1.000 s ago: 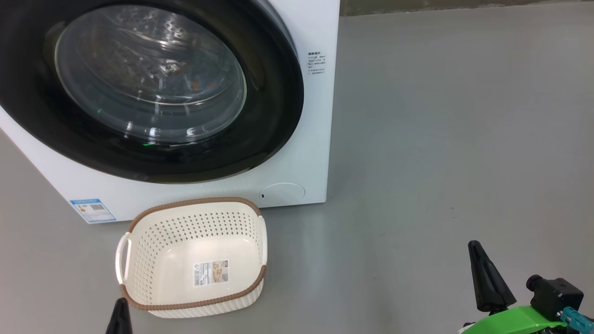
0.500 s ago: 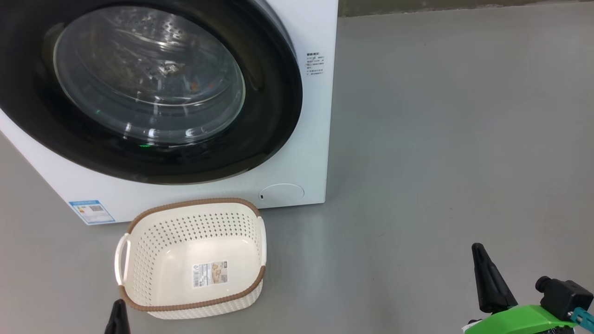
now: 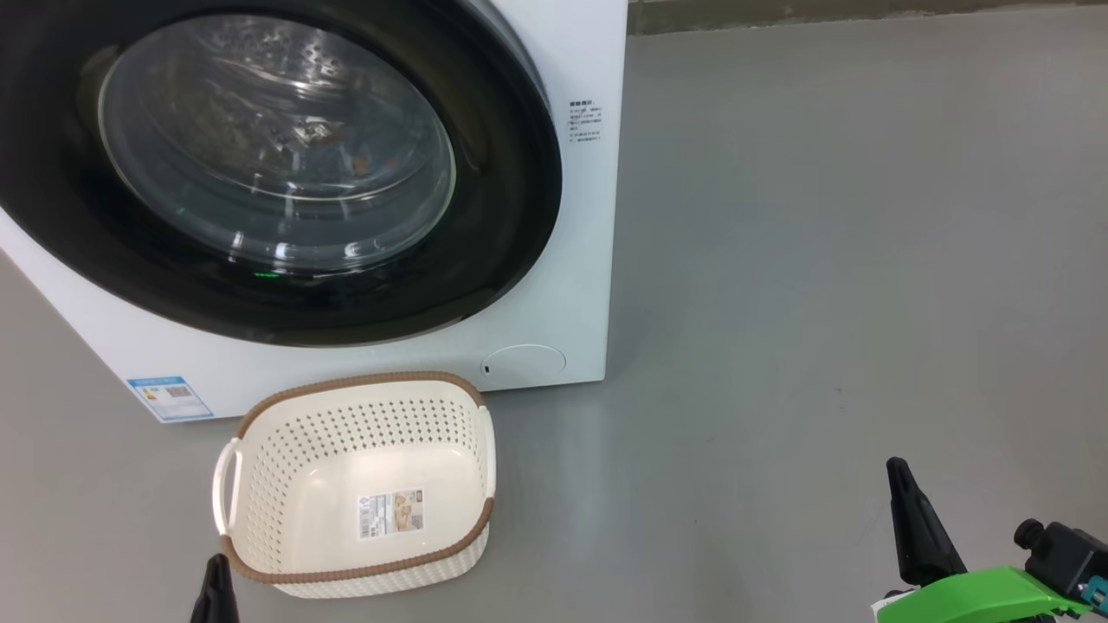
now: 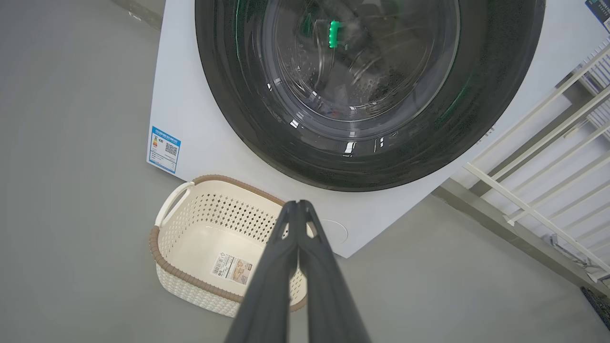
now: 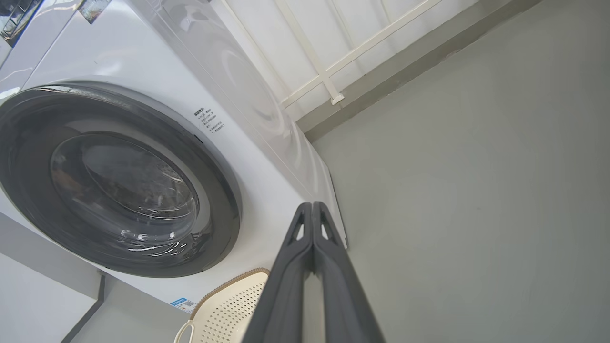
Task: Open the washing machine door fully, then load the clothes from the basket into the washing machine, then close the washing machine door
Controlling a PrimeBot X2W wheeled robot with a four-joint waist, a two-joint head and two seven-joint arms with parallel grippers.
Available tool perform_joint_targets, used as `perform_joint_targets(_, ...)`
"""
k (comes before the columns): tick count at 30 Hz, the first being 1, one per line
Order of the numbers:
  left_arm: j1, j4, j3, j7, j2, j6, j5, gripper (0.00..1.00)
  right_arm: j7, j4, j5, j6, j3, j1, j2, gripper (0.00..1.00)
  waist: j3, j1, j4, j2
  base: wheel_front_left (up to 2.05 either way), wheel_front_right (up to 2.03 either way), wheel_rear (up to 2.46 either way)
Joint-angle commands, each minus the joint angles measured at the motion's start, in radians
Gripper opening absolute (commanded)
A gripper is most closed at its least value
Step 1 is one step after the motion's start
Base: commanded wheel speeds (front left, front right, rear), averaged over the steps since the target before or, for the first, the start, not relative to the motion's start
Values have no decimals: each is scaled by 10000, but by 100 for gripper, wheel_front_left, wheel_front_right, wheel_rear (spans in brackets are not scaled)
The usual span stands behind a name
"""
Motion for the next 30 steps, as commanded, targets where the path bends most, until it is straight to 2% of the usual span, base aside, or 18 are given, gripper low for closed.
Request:
perform_joint_targets(1,-466,-162,173,72,192,-134,-302,0,71,-200,324,-5,19,-332,-117,0,-4,-1,-3,-1,0,0,0)
perform_joint_targets(30,-1022,135,332,894,269,-298,-3439,0,883,14,3443,-8,-55,-584,-147,0,-74,-1,-71,-1,0,0,0)
